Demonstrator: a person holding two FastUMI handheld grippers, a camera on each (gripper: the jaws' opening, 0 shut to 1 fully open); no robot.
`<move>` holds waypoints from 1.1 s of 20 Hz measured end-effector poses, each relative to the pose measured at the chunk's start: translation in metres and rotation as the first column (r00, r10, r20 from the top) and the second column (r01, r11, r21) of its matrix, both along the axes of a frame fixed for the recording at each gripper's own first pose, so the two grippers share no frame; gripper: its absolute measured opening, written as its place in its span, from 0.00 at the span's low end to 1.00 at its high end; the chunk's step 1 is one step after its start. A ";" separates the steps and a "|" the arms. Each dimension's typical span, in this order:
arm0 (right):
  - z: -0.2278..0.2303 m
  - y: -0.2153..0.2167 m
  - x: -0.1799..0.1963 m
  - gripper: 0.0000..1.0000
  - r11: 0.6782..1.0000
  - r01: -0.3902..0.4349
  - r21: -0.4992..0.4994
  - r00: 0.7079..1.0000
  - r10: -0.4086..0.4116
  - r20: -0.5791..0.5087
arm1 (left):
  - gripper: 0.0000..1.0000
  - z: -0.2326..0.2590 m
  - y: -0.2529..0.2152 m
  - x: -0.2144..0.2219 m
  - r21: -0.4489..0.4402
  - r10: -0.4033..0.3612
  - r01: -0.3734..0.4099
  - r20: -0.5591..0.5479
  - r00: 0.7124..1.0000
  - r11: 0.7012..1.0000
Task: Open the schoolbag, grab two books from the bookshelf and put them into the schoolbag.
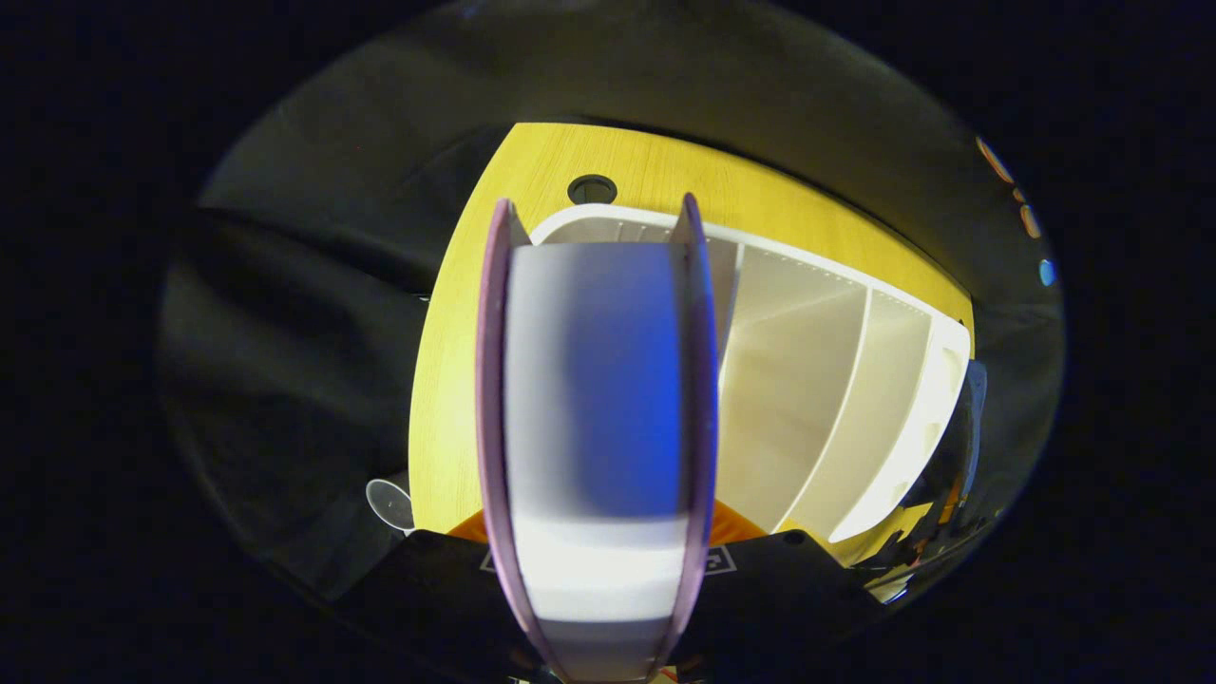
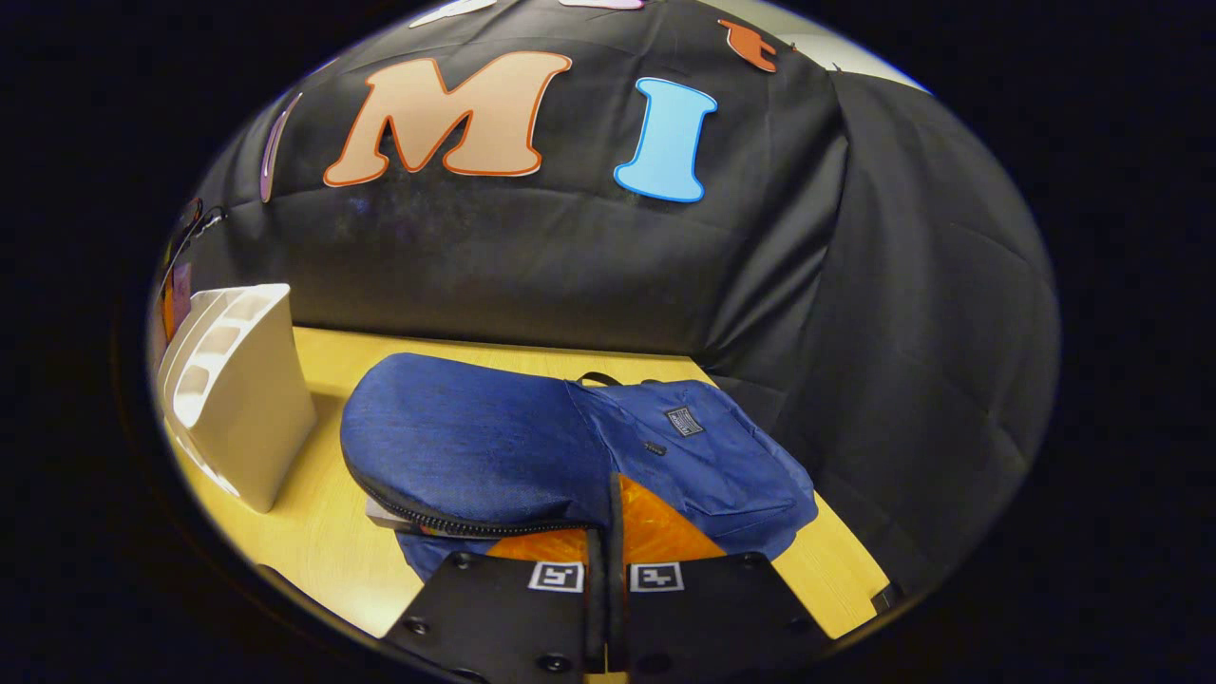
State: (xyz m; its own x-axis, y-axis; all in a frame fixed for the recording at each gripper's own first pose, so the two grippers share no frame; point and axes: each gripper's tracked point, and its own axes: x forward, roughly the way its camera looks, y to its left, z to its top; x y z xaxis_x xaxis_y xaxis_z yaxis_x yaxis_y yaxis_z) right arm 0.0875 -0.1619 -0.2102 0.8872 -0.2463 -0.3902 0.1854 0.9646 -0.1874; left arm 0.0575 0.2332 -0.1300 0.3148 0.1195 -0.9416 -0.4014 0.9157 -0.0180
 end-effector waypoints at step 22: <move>0.001 -0.008 0.001 0.04 0.995 -0.078 0.067 0.997 0.077 0.013 | 0.41 0.151 -0.142 -0.092 0.030 -0.187 0.186 0.247 0.951 0.982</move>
State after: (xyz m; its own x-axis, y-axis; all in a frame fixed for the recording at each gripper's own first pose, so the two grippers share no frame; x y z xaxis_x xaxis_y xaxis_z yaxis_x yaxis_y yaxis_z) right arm 0.0885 -0.1696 -0.2092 0.9067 -0.1501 -0.3941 0.1111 0.9865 -0.1201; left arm -0.0349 0.0916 0.0205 0.5549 0.0422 -0.8309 -0.2073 0.9742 -0.0889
